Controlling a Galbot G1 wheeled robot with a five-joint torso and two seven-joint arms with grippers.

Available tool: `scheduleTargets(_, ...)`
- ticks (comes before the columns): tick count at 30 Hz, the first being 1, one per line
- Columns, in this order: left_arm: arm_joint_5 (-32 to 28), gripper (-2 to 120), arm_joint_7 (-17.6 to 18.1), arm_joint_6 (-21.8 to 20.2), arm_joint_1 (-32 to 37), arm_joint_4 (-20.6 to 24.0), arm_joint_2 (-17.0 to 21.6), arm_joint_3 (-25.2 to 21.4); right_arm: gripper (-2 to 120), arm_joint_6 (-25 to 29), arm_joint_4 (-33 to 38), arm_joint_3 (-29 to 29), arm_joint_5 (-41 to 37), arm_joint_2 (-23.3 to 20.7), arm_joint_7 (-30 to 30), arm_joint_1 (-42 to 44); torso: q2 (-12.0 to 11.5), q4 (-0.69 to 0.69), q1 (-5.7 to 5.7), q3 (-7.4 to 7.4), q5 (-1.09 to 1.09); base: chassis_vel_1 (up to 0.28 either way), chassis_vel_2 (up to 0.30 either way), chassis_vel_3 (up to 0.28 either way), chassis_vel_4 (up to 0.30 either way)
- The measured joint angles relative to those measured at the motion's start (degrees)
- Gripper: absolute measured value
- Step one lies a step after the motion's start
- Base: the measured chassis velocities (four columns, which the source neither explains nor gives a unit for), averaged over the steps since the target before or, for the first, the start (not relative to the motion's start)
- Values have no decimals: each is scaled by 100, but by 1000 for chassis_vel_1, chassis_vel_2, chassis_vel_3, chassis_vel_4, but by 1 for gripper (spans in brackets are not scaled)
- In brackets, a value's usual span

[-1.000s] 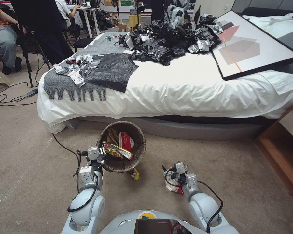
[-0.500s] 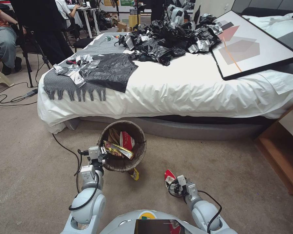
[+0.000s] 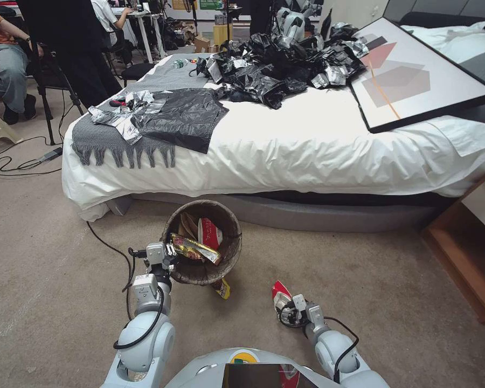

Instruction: Pick up the trash bin, then pick up the garbage from the floor and place it into the trash bin.

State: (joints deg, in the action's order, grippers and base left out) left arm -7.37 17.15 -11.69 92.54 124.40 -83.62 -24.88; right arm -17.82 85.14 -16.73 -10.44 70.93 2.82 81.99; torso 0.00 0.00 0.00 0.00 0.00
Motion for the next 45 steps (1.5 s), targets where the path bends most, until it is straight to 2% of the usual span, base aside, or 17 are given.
scheduleTargets(5,9,2,2,0,16,13,-6,-4,94,35,-151,41,0,49,12,-161,0,0,0,0,0,0,0,0,0)
scheduleTargets(7,9,2,4,0,26,22,1,-20,84,66,-228,59,13,77,20,-196,0,0,0,0,0,0,0,0,0)
scheduleTargets(11,9,2,5,0,29,22,5,-21,75,102,-259,62,28,88,22,-197,0,0,0,0,-1,0,0,0,0)
scheduleTargets(13,13,2,6,0,21,22,5,-15,64,138,-277,59,39,92,26,-191,0,-1,0,0,-3,0,0,0,0)
scheduleTargets(15,13,2,6,0,21,22,5,-15,64,139,-278,59,39,92,26,-191,0,-1,0,0,-3,0,0,0,0)
scheduleTargets(16,25,2,7,1,17,22,2,1,52,165,-292,49,49,91,28,-189,0,-1,0,0,-3,0,0,0,0)
scheduleTargets(18,31,2,7,0,14,22,0,7,48,179,-296,43,54,89,29,-187,0,0,0,0,-2,0,0,0,0)
scheduleTargets(20,40,2,9,-1,5,21,-1,10,36,199,-300,29,70,84,38,-180,0,0,0,0,-1,0,0,0,0)
scheduleTargets(22,42,2,9,-1,3,21,-1,10,34,207,-302,25,83,85,39,-179,0,0,0,0,-1,0,0,0,0)
scheduleTargets(25,44,2,11,-2,3,21,-2,10,21,253,-331,21,127,95,45,-177,0,0,0,0,-1,0,0,0,0)
scheduleTargets(32,45,2,19,-3,14,21,-5,4,4,310,-383,16,157,116,45,-193,0,0,0,0,-1,0,0,0,0)
scheduleTargets(45,45,2,23,1,13,0,-12,3,4,633,-195,-48,174,155,-72,-103,0,1,0,0,3,0,0,0,0)
